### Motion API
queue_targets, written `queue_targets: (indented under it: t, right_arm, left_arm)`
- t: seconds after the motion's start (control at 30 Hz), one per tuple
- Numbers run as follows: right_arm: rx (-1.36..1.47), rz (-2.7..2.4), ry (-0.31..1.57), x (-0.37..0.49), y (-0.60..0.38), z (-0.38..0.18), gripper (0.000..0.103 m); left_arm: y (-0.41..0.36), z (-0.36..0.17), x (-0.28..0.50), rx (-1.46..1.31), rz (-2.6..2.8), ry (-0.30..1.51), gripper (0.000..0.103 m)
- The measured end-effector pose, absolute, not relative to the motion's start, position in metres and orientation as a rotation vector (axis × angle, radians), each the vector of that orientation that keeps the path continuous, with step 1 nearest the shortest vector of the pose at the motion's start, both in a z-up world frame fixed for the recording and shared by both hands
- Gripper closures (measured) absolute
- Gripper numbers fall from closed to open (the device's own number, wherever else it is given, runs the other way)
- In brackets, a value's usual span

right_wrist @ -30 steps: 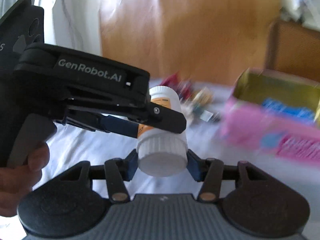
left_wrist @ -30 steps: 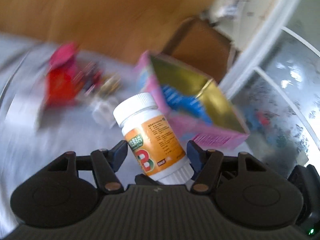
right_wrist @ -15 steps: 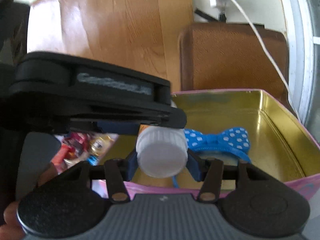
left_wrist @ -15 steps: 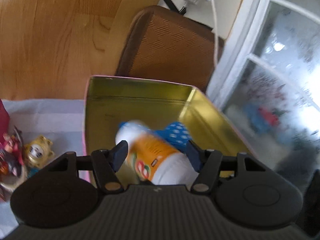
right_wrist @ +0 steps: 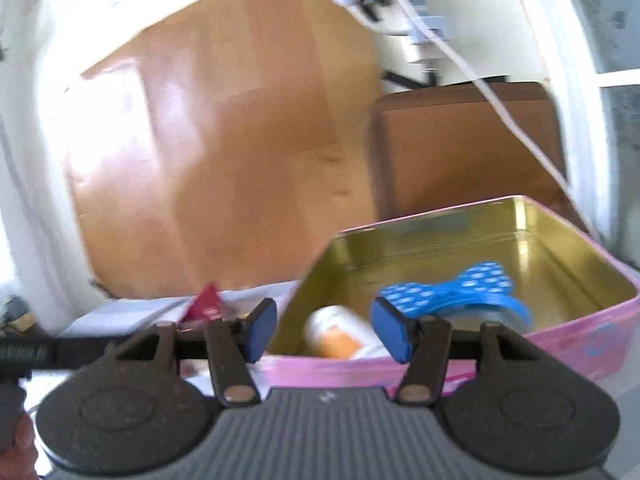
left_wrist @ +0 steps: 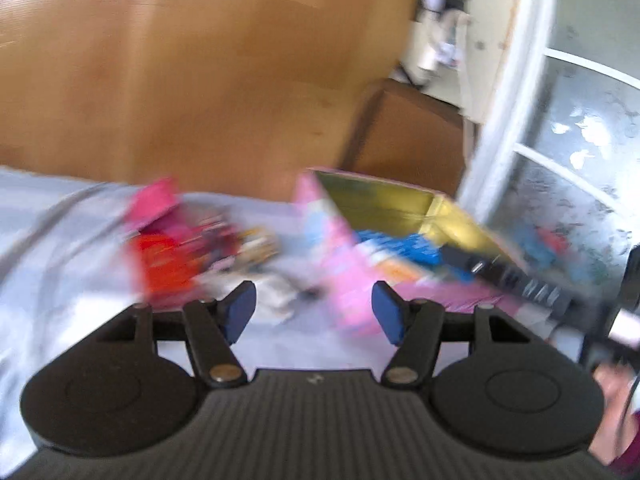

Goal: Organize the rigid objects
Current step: 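Lower the pill bottle into the pink tin and open the right gripper, then grasp the white charger with the right gripper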

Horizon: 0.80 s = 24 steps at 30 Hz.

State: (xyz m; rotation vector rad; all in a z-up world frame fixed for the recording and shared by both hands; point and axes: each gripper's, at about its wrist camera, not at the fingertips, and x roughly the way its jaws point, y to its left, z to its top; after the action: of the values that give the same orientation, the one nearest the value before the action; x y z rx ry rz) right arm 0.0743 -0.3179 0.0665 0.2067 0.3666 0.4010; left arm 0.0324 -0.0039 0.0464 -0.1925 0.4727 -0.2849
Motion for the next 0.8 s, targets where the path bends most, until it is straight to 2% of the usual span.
queue_targets:
  t: [0.13, 0.33, 0.77, 0.8]
  right_arm:
    - [0.190, 0.550, 0.450, 0.066, -0.279, 0.065, 0.051]
    - [0.094, 0.716, 0.577, 0.058, -0.198, 0.053, 0.051]
    - [-0.005, 0.774, 0.757, 0.096, -0.069, 0.035, 0.051]
    - [-0.011, 0.783, 0.768, 0.096, -0.063, 0.032, 0.048]
  left_arm:
    - [0.045, 0.025, 0.018, -0.129, -0.086, 0.556, 0.038]
    - [0.095, 0.014, 0.020, -0.098, 0.122, 0.571, 0.036]
    - [0.131, -0.008, 0.033, -0.186, 0.278, 0.603, 0.036]
    - [0.132, -0.008, 0.033, -0.190, 0.277, 0.601, 0.036]
